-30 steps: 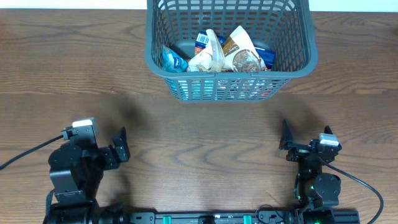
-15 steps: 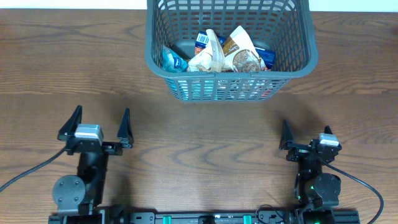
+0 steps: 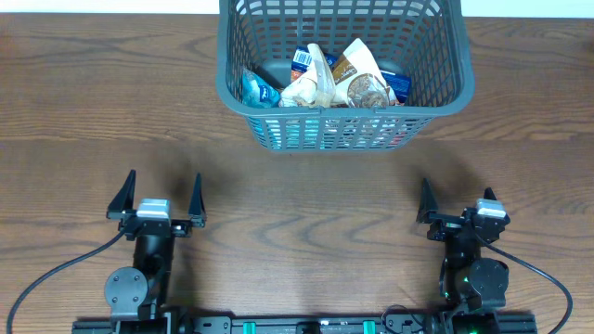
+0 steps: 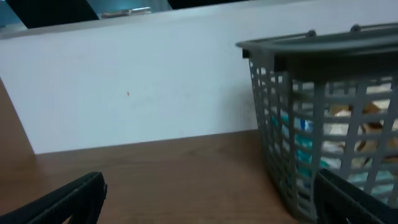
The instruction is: Pack container
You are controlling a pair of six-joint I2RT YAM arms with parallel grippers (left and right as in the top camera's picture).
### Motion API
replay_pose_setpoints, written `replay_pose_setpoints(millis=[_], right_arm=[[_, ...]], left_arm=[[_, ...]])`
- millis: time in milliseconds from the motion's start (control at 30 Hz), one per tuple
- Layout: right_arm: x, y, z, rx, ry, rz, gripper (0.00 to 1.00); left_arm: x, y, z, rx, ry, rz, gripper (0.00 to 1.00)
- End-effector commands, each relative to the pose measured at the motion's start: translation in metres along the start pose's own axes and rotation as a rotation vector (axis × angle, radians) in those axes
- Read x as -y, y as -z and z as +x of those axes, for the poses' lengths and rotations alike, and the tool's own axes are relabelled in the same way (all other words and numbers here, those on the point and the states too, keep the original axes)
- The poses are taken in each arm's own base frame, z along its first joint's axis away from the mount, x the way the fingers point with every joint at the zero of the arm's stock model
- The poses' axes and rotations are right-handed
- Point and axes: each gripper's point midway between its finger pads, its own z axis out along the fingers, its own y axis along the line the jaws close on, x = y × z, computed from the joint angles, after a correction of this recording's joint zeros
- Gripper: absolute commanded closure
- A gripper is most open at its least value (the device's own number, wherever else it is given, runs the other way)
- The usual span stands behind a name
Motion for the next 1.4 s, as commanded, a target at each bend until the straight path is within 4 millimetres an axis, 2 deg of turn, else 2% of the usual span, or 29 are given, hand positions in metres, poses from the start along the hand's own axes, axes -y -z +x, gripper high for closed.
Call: replay_pose_setpoints(millis=[0,367,600,867,1367], right_arm=[[0.002,0.000,0.001,0.002,-0.017,0.010,0.01],[0.002,0.000,0.001,0.002,-0.017,0.010,0.01],[0.002,0.000,0.001,0.002,-0.017,0.010,0.01],[0.002,0.000,0.001,0.002,-0.017,0.010,0.01],[0.002,0.000,0.001,0.003,-0.017,0.010,0.01]], left_arm=[[0.000,0.002,0.005,0.007,-0.024,-0.009,0.01],[0.005,0.006,0.041,-0.109,-0.016,0.009,0.01],[0.008,0.012,0.075,-0.249,0.008,0.023,0.01],[-0.006,0.014,0.079,-0.267,0.047,-0.066,0.01],[-0.005,0.014,0.079,-0.266,0.054,-0.064,0.01]])
